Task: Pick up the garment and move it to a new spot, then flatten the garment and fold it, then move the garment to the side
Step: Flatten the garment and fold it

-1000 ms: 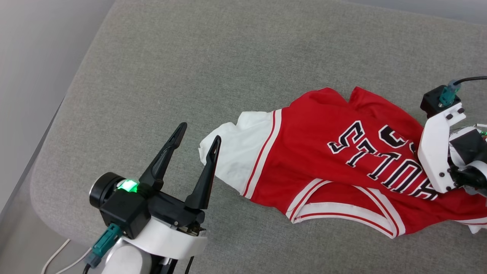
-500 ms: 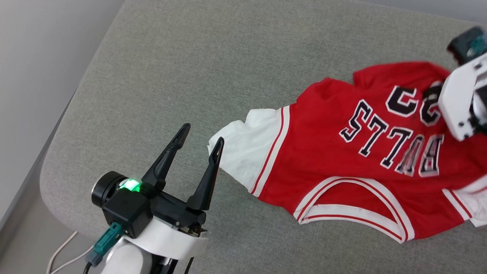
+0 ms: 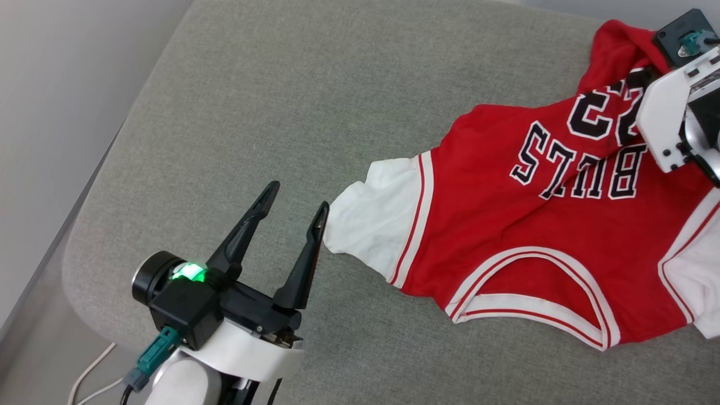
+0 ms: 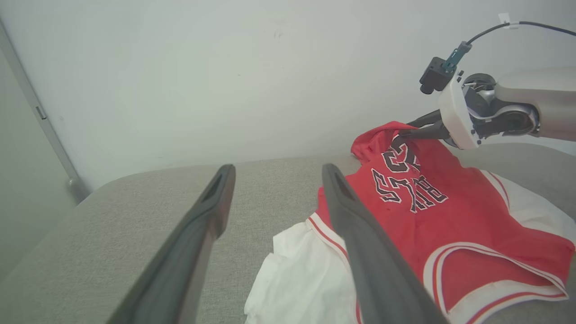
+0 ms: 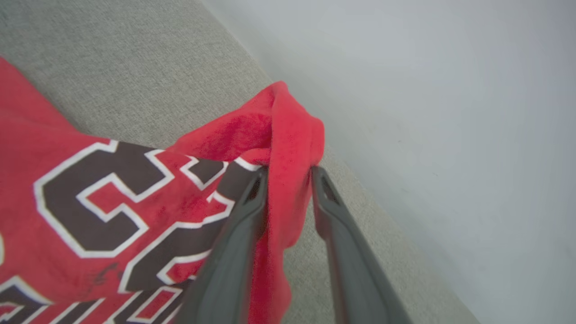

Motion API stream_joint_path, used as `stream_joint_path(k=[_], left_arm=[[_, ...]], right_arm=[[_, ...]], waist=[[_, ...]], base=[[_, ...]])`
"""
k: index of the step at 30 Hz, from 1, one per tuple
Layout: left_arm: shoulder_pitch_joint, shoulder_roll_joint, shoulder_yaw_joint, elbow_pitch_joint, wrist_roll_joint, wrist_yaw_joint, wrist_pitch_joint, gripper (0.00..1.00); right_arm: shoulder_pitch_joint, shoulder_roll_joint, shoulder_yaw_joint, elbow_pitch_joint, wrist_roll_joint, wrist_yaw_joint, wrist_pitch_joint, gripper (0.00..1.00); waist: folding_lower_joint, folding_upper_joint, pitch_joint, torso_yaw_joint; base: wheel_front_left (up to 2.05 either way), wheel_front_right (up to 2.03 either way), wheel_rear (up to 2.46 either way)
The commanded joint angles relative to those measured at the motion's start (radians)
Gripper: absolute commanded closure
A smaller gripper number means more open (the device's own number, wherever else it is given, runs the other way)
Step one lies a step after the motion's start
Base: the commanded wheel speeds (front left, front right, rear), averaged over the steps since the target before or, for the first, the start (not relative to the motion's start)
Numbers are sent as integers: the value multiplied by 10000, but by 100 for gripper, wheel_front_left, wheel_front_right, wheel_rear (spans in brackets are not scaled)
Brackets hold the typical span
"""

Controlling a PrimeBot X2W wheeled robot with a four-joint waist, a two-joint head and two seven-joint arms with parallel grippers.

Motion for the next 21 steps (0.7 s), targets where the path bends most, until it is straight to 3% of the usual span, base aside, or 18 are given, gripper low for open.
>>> stream_joint_path(k=[1,12,21], left_arm=[[-26,50,86,61,61,-10,-26,0],[414,185,1118,311,110,-10,-26,0],[993,248,2273,290,101,-10,-26,0]], right_arm=[[47,134,-63,241,144,-12,-303,0],[533,1008,-1094,381,999,-12,-3428,0],[2206,1389,-1984,-1288,1299,-12,-4718,0]], waist=[[-1,0,-179,-125],[-1,0,-1459,-1255],[-1,0,-2390,-2504]], base=[[0,0,0],[0,0,0],[0,0,0]])
